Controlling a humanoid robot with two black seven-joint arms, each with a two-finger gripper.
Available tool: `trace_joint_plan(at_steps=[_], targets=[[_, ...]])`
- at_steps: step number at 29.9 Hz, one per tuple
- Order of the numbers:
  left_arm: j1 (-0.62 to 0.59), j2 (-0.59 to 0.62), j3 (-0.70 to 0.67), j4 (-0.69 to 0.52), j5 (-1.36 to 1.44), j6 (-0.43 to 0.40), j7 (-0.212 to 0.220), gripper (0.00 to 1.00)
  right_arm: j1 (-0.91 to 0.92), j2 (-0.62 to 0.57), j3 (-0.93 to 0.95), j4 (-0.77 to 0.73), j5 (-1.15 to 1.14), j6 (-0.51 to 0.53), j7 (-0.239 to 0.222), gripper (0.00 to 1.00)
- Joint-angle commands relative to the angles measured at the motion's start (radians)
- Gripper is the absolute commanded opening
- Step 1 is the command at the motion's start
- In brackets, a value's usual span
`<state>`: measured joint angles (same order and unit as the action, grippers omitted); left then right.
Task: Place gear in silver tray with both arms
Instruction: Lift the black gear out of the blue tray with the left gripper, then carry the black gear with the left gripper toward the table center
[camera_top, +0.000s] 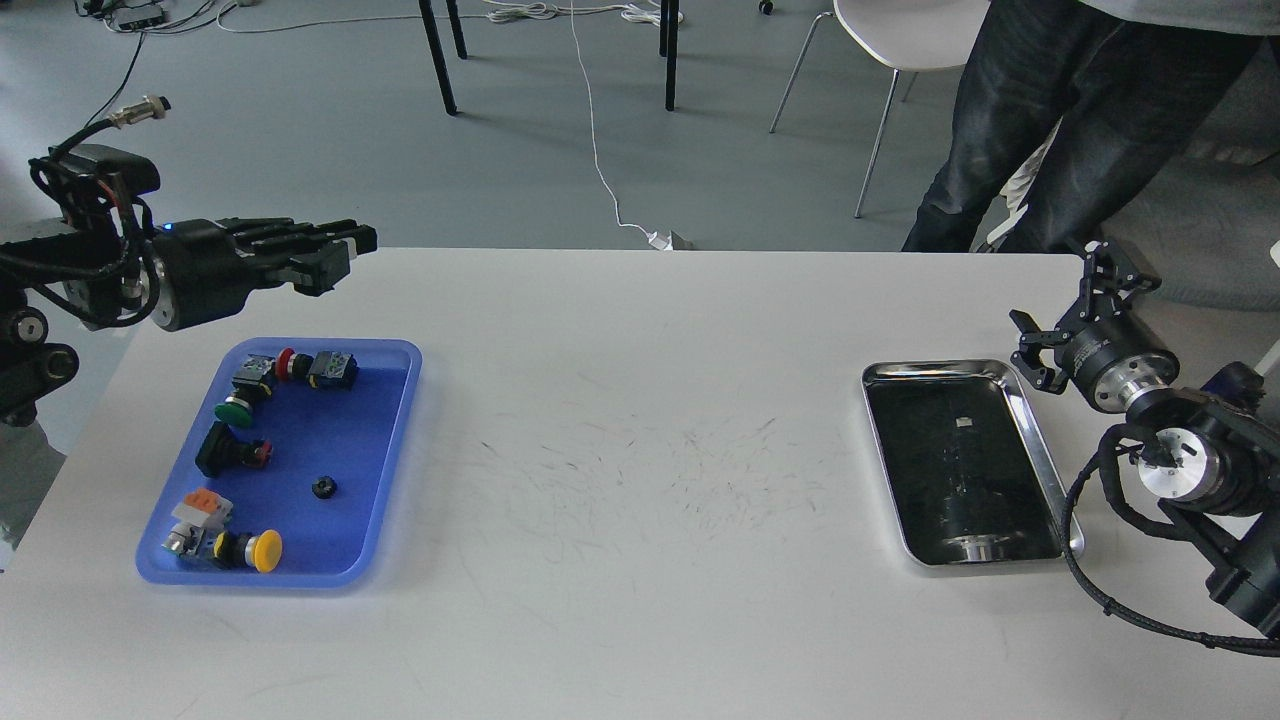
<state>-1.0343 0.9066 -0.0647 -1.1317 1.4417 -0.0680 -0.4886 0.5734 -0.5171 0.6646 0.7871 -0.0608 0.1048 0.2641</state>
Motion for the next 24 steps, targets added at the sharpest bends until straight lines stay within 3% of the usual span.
trace_joint_plan(at_steps=[1,14,24], targets=[[-0.004,-0.064,-0.007,-0.022,-0.021,-0.001,0.000,0.06,0.009,0.000,-0.023,0.000,-0.001,-0.007,0.000,0.99],[0.019,-0.383,0.017,-0.049,-0.014,0.005,0.000,0.07,0.014,-0.011,-0.049,0.000,-0.011,-0.017,-0.002,0.99],[0.082,-0.627,0.062,0.094,0.013,0.014,0.000,0.08,0.032,-0.012,-0.066,0.000,-0.011,-0.031,-0.002,0.99]])
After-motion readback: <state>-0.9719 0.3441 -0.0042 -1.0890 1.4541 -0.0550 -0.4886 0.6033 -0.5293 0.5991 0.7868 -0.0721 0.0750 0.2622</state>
